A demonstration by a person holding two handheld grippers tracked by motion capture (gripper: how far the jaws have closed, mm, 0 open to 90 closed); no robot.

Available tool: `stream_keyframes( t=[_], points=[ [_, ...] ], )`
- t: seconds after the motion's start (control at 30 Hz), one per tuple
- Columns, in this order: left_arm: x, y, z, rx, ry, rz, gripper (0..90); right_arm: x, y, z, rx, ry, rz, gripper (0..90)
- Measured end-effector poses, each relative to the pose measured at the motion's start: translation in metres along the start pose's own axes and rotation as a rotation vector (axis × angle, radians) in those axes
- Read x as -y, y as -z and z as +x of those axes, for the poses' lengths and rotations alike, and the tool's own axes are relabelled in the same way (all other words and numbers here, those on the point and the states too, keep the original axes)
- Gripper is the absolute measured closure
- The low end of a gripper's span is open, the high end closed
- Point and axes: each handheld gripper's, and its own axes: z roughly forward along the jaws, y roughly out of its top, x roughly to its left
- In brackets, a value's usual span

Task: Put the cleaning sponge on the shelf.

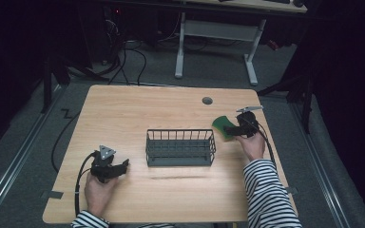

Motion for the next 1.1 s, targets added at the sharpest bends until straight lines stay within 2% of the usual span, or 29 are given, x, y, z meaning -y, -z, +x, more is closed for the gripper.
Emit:
stream_keyframes(
  t=[0.17,0.47,0.73,0.97,1.1],
  points=[
    [0.0,0.0,0.0,0.0,0.001,-0.001,29.1,-0.019,-0.009,-0.001,-0.024,0.011,0.044,18.6],
    [0.0,0.0,0.0,0.0,0.0,0.0,29.1,-0.04,-0.028,0.002,-0.007,0.109,0.2,15.4],
    [0.0,0.0,0.0,0.0,0.0,0.0,29.1,-0.041,-0.04,0.001,-0.008,0.153,0.271,14.8],
    [0.0,0.0,0.0,0.0,0.0,0.0,29.1,-0.036,-0.048,-0.001,-0.01,0.153,0.315,15.1],
    [0.0,0.0,0.0,-0.001,0.001,0.0,29.1,-0.034,-0.052,-0.003,-0.031,0.14,0.341,17.4]
  ],
)
